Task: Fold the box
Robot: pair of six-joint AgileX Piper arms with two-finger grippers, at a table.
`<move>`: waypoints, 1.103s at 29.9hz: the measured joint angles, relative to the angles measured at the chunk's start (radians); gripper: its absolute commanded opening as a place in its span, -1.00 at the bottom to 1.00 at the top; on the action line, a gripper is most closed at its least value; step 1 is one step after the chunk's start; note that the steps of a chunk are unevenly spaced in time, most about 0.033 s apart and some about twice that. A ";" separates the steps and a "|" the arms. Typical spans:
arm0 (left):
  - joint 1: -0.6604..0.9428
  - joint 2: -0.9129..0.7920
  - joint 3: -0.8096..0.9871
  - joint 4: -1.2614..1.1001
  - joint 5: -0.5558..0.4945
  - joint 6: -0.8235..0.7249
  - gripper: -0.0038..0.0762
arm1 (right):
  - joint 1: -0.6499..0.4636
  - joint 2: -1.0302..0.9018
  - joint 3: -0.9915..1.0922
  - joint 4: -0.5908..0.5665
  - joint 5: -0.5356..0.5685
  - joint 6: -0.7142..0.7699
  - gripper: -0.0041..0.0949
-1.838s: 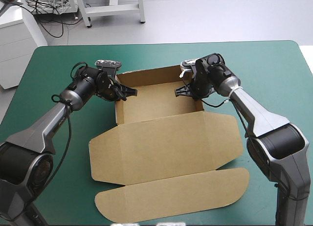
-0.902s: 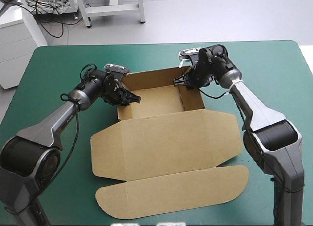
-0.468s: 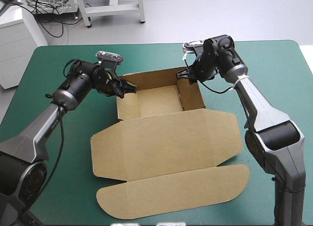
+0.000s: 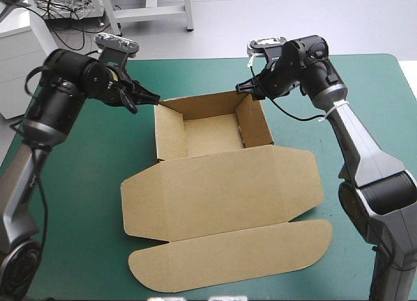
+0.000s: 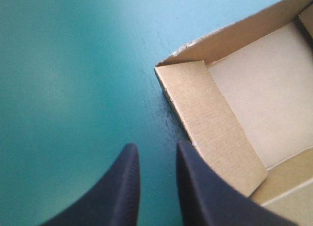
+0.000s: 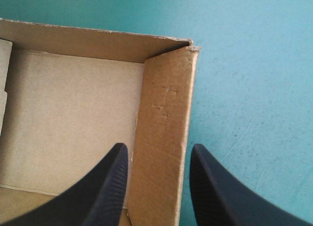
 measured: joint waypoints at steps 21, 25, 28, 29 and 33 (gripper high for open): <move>-0.001 -0.872 0.309 0.017 -0.081 0.137 -0.93 | 0.000 0.120 0.000 -0.038 0.000 0.000 -0.14; -0.001 -1.048 0.548 0.113 -0.115 0.044 -0.93 | 0.000 0.159 0.000 -0.038 0.000 0.000 -0.14; -0.001 -1.149 0.725 0.157 -0.126 -0.016 -0.93 | 0.000 0.188 0.000 -0.038 -0.001 0.000 -0.14; -0.001 -1.182 0.786 0.162 -0.134 -0.032 -0.93 | 0.000 0.194 0.000 -0.038 -0.002 0.001 -0.14; -0.001 -1.301 1.002 0.154 -0.204 -0.089 -0.93 | 0.000 0.222 0.000 -0.038 -0.003 0.015 -0.17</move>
